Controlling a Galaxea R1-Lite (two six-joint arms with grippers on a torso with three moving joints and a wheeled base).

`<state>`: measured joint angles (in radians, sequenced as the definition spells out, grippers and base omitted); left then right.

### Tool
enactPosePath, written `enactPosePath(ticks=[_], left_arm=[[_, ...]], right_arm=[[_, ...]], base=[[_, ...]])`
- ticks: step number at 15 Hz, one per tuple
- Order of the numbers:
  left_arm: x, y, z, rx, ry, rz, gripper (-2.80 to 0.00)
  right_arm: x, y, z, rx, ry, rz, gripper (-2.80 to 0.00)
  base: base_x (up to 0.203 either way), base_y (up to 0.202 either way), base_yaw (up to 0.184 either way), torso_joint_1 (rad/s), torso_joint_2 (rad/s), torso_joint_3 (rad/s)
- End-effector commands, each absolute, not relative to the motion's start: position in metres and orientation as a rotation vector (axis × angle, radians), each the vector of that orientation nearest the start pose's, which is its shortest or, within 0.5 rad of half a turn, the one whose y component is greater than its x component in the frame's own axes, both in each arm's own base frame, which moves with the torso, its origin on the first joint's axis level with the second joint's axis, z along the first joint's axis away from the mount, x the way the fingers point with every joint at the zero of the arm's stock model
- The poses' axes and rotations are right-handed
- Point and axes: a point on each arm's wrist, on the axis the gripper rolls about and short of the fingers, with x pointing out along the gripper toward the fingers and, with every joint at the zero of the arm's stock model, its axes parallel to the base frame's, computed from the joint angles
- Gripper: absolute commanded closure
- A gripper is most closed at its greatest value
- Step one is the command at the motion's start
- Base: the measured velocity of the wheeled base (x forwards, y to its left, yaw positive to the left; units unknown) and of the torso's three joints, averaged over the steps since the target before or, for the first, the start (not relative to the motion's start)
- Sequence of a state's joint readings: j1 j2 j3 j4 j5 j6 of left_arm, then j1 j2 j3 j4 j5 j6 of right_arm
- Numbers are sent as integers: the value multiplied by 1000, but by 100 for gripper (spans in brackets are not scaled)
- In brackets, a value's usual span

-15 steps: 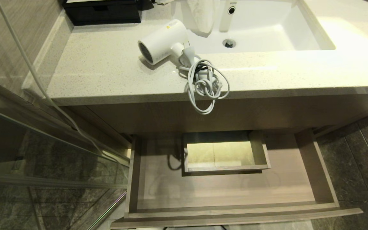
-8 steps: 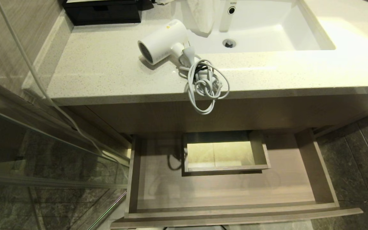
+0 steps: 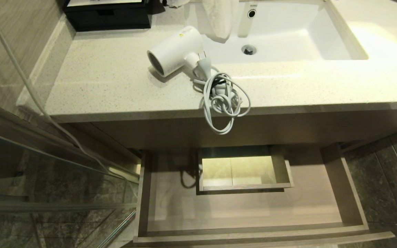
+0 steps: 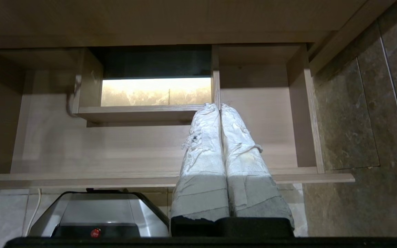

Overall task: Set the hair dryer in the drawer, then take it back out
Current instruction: Pick up the hairdryer

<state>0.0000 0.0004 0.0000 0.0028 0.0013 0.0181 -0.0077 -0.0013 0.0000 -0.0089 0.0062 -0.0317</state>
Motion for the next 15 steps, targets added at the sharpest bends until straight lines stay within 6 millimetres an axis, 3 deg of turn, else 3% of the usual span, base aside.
enactPosePath(ticks=[1, 15], left_arm=[[-23, 0, 75, 18, 3, 2, 0], [-23, 0, 75, 26, 6, -1, 0]], right_arm=[[-23, 0, 76, -29, -11, -2, 0], [-23, 0, 76, -14, -9, -8, 0]], base=[[0, 0, 0, 46, 2, 54], [0, 0, 0, 32, -3, 29]])
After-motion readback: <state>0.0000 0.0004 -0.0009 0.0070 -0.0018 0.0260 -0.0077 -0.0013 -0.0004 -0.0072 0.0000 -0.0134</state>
